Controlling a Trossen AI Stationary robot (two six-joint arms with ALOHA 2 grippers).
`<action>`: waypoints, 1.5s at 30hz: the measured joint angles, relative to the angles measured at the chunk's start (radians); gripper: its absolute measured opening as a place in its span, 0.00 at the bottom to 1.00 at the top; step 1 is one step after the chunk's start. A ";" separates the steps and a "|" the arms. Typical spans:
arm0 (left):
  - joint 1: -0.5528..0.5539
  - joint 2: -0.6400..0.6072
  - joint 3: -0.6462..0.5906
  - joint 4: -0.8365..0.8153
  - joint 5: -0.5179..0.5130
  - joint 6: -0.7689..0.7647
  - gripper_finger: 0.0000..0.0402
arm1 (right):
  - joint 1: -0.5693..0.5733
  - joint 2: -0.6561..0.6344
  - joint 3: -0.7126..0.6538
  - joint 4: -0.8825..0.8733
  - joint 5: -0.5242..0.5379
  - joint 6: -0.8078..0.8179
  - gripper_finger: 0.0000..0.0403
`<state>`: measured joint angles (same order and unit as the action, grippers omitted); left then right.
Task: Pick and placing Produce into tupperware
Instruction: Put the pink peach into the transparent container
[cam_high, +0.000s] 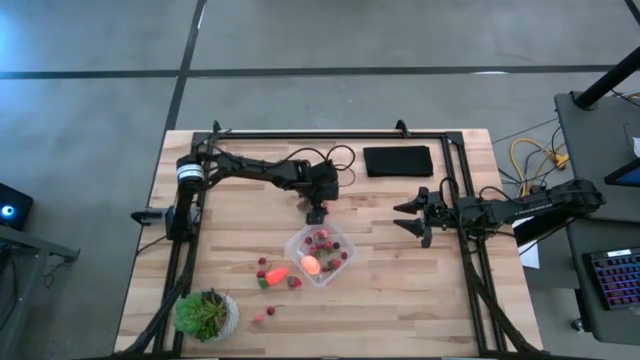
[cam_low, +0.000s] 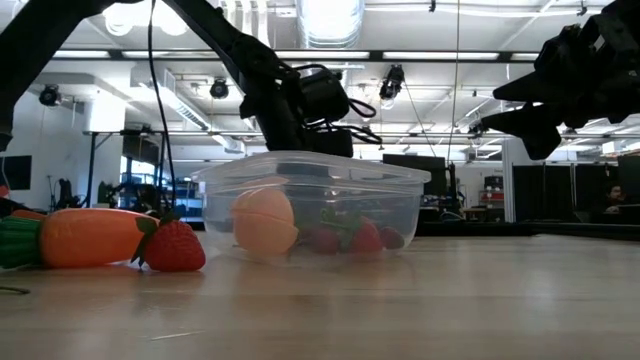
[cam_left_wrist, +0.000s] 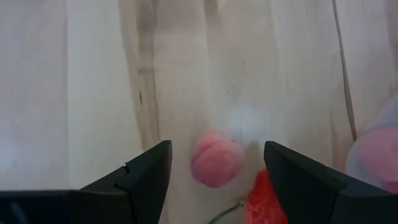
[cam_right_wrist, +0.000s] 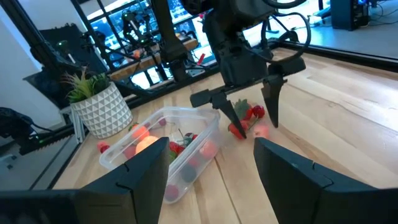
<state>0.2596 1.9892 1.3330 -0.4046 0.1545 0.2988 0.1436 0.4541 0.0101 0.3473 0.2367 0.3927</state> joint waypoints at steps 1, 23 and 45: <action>0.000 0.000 0.000 0.003 -0.001 -0.006 0.60 | 0.000 0.000 0.000 0.000 0.000 0.000 0.56; 0.000 0.001 -0.020 0.048 -0.078 -0.026 0.57 | 0.000 0.000 0.000 0.000 0.000 0.000 0.56; 0.000 0.002 -0.019 0.058 -0.086 -0.029 0.25 | 0.000 0.000 0.000 0.000 0.000 0.000 0.56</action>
<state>0.2600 1.9907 1.3141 -0.3467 0.0685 0.2703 0.1433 0.4541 0.0101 0.3474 0.2367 0.3927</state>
